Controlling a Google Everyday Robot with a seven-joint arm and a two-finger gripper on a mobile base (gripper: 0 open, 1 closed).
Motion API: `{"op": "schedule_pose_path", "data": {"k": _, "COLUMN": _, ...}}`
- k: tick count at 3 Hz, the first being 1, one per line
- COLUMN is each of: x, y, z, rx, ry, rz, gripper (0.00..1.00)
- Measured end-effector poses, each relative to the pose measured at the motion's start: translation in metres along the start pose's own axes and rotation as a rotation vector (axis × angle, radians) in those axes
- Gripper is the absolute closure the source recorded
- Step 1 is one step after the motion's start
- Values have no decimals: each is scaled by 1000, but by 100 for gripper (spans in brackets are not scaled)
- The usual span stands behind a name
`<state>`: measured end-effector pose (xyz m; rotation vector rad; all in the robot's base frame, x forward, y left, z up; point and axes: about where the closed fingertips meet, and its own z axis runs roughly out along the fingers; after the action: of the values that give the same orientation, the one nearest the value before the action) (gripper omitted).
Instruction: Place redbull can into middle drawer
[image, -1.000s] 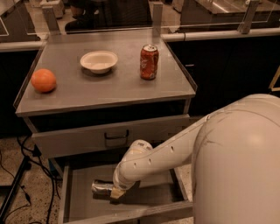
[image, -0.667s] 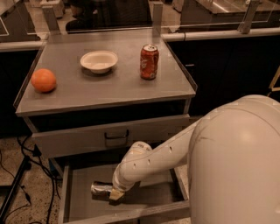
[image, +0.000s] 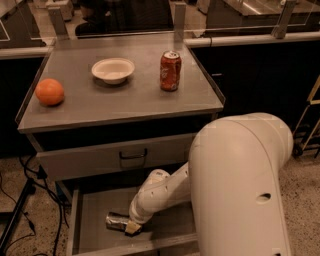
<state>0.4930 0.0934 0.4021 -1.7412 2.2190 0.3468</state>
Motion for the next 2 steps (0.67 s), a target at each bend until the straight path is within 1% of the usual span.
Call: {"op": "schedule_pose_path", "data": {"k": 2, "x": 11, "y": 5, "z": 28, "rx": -22, "ry": 10, "rz": 21, "gripper": 100}}
